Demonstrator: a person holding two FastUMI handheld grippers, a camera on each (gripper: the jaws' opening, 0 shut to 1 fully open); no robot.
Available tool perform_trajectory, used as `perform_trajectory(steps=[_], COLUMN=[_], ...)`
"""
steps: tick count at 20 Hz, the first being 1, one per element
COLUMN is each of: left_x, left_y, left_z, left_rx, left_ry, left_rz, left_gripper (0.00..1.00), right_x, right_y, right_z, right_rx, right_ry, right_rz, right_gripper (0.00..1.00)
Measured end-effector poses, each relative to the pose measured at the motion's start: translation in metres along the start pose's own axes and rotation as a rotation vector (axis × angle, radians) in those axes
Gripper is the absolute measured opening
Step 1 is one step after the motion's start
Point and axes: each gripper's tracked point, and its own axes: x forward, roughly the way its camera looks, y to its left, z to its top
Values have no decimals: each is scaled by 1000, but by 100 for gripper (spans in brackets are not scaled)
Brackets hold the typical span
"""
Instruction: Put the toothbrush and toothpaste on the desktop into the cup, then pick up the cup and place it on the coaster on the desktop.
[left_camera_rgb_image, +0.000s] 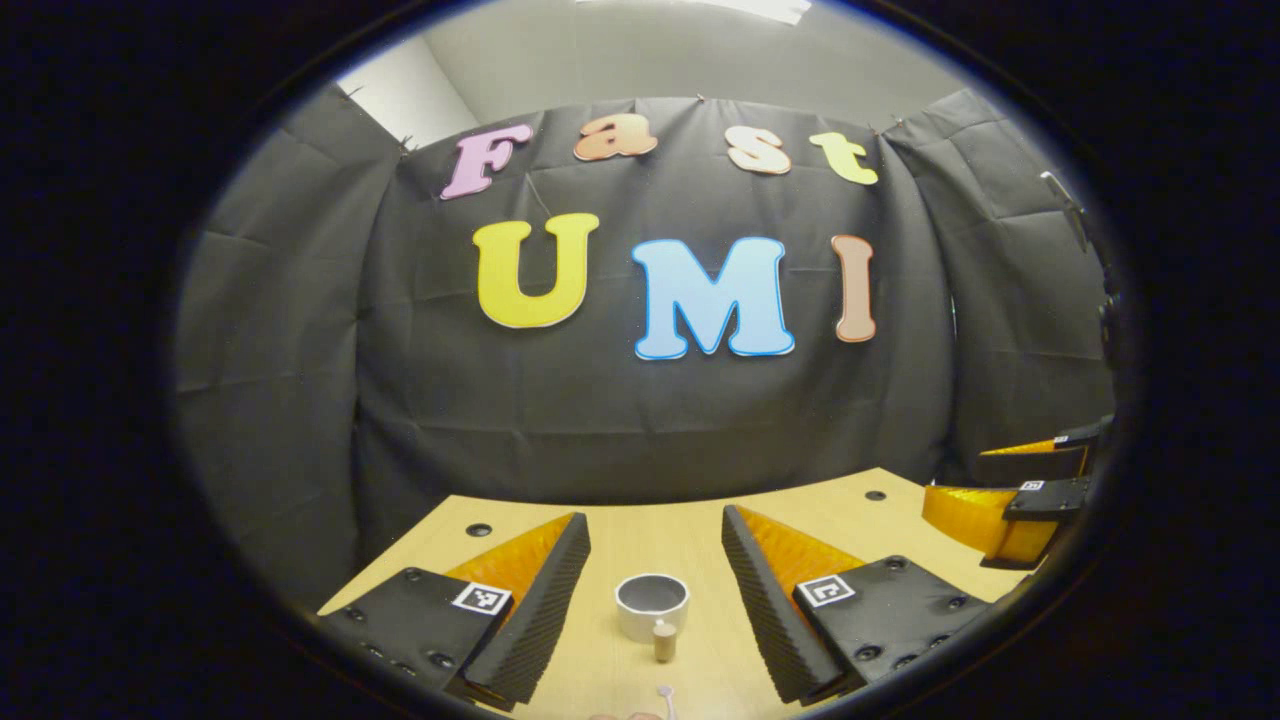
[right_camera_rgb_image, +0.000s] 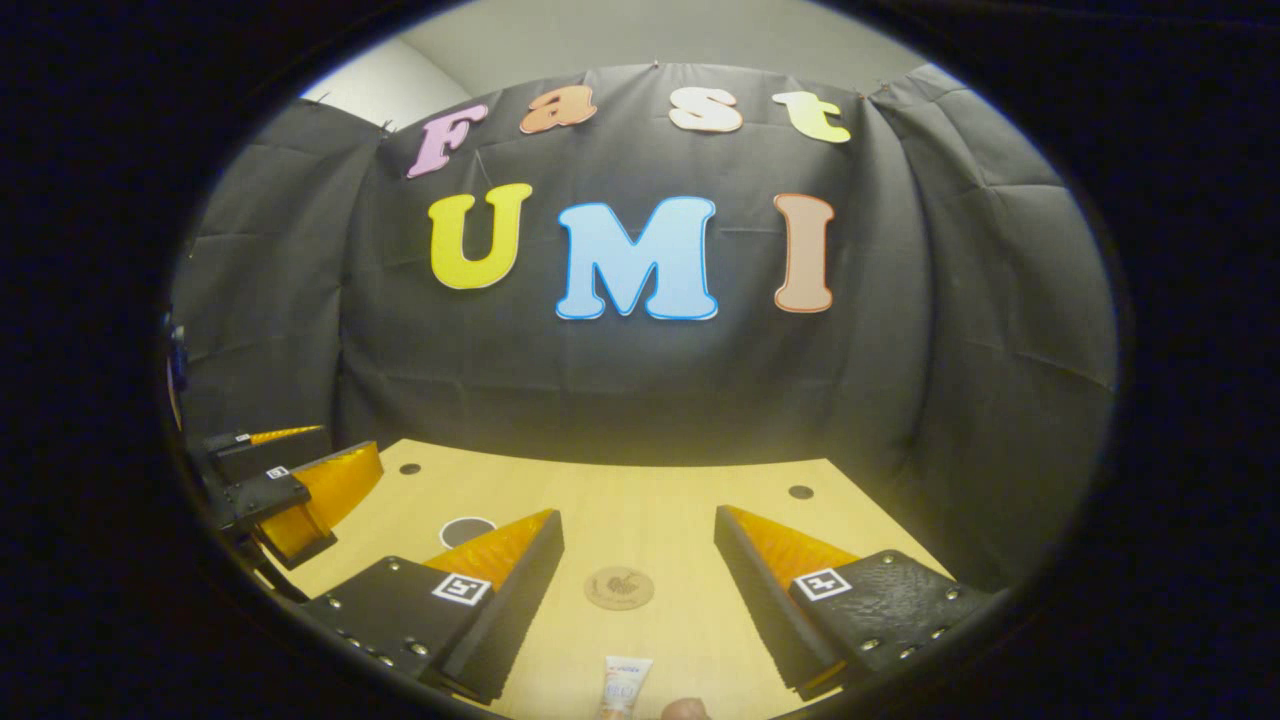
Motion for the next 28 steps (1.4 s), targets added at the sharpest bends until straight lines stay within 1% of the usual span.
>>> perform_trajectory(steps=[3, 5, 6, 7, 8, 9, 10, 11, 12, 13, 14, 16, 18, 21, 25, 28], left_x=[-3, -5, -8, -13, -15, -13, -12, -11, -14, -16, -19, -24, -22, -23, -31, -38], left_y=[-2, -7, -10, -14, -16, -14, -11, -11, -12, -11, -10, -11, -14, -22, -19, -31], left_z=[-6, -17, -27, -42, -58, -78, -97, -114, -129, -145, -158, -184, -199, -205, -224, -236], left_rx=[-23, -43, -59, -77, -89, -97, -102, -101, -93, -82, -74, -75, -85, -105, -120, -131], left_ry=[31, 88, 129, 181, 239, 301, 358, 414, 474, 536, 592, 691, 778, 900, 1071, 1176], left_rz=[-6, -29, -37, -52, -57, -56, -56, -60, -63, -63, -62, -70, -72, -73, -66, -54], left_gripper=[98, 98, 88, 98, 98, 89, 89, 98, 99, 99, 89, 89, 89, 89, 90, 91], right_x=[-1, 2, 1, 3, 4, 5, 6, 7, 4, 2, 2, 6, 5, 5, 5, 1], right_y=[3, 7, 7, 8, 9, 10, 13, 18, 19, 17, 17, 17, 19, 22, 21, 20], right_z=[-4, -21, -32, -45, -59, -77, -93, -110, -124, -137, -147, -162, -181, -203, -208, -214], right_rx=[-12, 2, 12, 25, 41, 61, 84, 105, 111, 106, 98, 83, 82, 74, 64, 73], right_ry=[15, 73, 117, 166, 223, 287, 358, 427, 485, 536, 573, 624, 688, 786, 892, 972], right_rz=[13, 35, 41, 45, 49, 54, 65, 80, 77, 70, 66, 60, 64, 74, 69, 69], right_gripper=[94, 94, 94, 95, 94, 94, 95, 94, 95, 95, 96, 96, 96, 96, 96, 96])
